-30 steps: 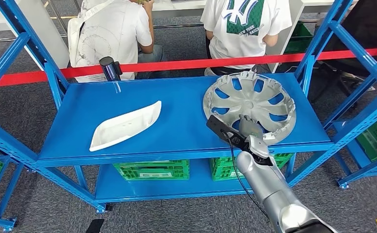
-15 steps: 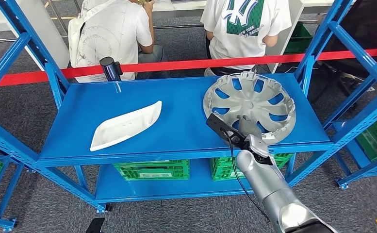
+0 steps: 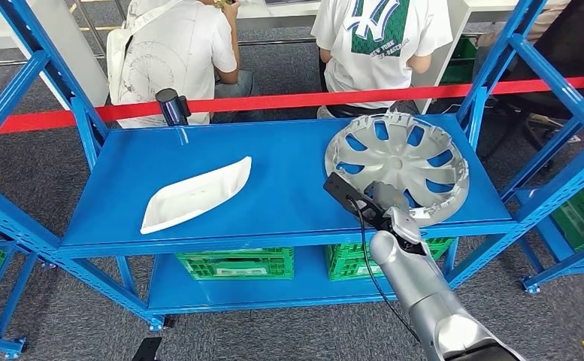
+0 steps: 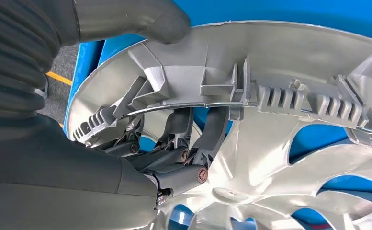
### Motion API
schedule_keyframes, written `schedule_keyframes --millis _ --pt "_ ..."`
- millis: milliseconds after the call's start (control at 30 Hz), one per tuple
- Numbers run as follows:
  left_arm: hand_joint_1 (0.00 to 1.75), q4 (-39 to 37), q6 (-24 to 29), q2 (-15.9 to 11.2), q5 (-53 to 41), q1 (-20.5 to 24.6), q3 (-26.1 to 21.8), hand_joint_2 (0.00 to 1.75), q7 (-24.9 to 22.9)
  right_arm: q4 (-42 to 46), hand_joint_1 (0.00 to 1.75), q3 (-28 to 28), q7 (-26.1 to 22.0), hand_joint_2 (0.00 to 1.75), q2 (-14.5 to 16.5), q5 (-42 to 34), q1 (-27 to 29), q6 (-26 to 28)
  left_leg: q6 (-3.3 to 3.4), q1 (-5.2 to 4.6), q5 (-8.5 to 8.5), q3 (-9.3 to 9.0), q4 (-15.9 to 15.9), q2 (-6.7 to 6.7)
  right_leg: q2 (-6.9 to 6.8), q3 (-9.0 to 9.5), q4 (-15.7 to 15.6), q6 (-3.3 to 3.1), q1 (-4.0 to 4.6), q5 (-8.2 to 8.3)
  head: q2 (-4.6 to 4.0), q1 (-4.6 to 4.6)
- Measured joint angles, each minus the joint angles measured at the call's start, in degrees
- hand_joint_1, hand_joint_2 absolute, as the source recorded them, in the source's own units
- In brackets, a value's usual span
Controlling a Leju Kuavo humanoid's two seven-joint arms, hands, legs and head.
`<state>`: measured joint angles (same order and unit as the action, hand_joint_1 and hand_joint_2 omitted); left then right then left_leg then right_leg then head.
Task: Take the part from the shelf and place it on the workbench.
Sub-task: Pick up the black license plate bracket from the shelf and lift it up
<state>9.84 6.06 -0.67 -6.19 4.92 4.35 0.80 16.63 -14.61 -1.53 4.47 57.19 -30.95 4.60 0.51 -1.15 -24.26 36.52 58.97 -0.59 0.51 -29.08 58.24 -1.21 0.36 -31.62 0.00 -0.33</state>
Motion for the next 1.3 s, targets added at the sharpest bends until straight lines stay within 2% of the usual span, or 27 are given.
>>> schedule_keyframes --millis 233,333,533,733,800,867,933,1067,1133,1200,1267,1300 --pt "0.00 0.00 0.28 -0.01 -0.02 0.10 -0.01 0.00 -0.14 0.01 1.75 0.22 -1.34 1.75 -0.01 -0.89 0.00 1.22 0.00 0.00 0.00 -0.02 0.00 0.01 0.00 0.01 0.00 -0.01 0.01 -0.01 0.00 0.00" --pt "0.00 -0.02 0.58 0.01 -0.01 0.09 -0.02 0.00 -0.11 0.05 1.75 1.20 -4.89 1.75 -0.04 -3.30 0.06 2.69 0.00 0.00 0.00 -0.01 -0.01 0.04 0.01 0.00 0.00 -0.01 0.02 0.00 0.00 0.00" --pt "0.00 -0.07 0.96 0.01 0.06 -0.03 -0.02 0.00 0.04 2.19 1.75 3.95 -14.98 1.75 -0.08 -9.56 0.15 5.19 0.00 0.00 0.00 -0.01 0.00 0.07 0.03 -0.01 0.00 0.01 0.02 0.02 0.00 0.00" --pt "0.00 -0.07 0.96 0.01 0.11 -0.11 -0.02 0.00 0.05 4.40 1.75 4.83 -17.07 1.75 -0.08 -11.12 0.18 5.44 -0.02 0.00 -0.01 0.01 -0.01 0.01 0.00 -0.02 0.00 0.00 0.02 0.00 0.00 0.00" --pt "0.00 -0.07 0.96 0.02 0.11 -0.14 -0.02 0.00 0.09 5.48 1.75 5.22 -20.28 1.75 -0.08 -13.45 0.54 5.31 -0.02 0.00 -0.02 0.01 -0.01 0.02 0.00 -0.02 0.00 0.00 0.03 0.00 0.00 0.00" --pt "0.00 -0.08 0.96 0.03 0.11 -0.27 -0.02 0.87 0.35 8.90 1.75 5.58 -25.09 1.75 -0.08 -18.44 1.80 3.75 -0.02 0.00 -0.02 0.01 -0.02 0.01 -0.01 -0.02 0.00 -0.01 0.03 -0.01 0.00 0.00" --pt "0.00 -0.08 0.96 0.04 0.11 -0.50 -0.02 1.75 0.69 15.51 1.75 5.59 -27.01 1.75 -0.17 -24.01 4.30 1.01 -0.02 0.00 -0.03 0.01 -0.02 -0.01 -0.01 -0.03 0.00 -0.02 0.02 -0.02 0.00 0.00" --pt "0.00 -0.08 0.96 0.08 -0.08 -0.83 -0.02 1.75 0.73 34.32 1.75 3.26 -24.46 1.75 -1.40 -30.96 10.95 -1.19 -0.04 -0.01 -0.08 0.04 -0.02 -0.08 -0.05 -0.05 0.00 0.01 0.01 -0.11 0.00 0.00" --pt "0.00 -0.07 0.97 0.11 -0.16 -0.83 -0.02 1.75 0.66 42.20 0.93 1.32 -23.45 1.75 -2.25 -31.96 13.21 -0.99 -0.06 0.00 -0.11 0.03 -0.02 0.00 -0.01 -0.06 0.00 0.01 0.01 -0.14 0.00 -0.01" --pt "0.00 -0.07 0.98 0.22 -0.26 -0.74 -0.02 1.75 0.69 48.35 0.06 -0.77 -21.93 0.87 -3.13 -31.54 14.86 -0.43 -0.07 0.00 -0.12 0.01 -0.03 0.06 0.02 -0.06 0.00 0.01 0.01 -0.14 0.00 -0.01" --pt "0.00 -0.07 0.98 0.36 -0.32 -0.70 -0.02 1.75 0.80 52.50 0.00 -2.97 -19.06 0.00 -4.04 -29.47 15.78 0.62 -0.07 0.00 -0.12 -0.01 -0.04 0.07 0.02 -0.05 0.00 0.02 0.01 -0.15 0.00 0.00" --pt "0.00 -0.07 0.98 0.42 -0.32 -0.68 -0.02 1.75 0.86 53.51 0.00 -3.91 -17.26 0.00 -4.41 -28.01 15.85 1.21 -0.07 0.00 -0.12 -0.02 -0.05 0.08 0.03 -0.04 0.00 0.02 0.02 -0.15 0.00 -0.01"
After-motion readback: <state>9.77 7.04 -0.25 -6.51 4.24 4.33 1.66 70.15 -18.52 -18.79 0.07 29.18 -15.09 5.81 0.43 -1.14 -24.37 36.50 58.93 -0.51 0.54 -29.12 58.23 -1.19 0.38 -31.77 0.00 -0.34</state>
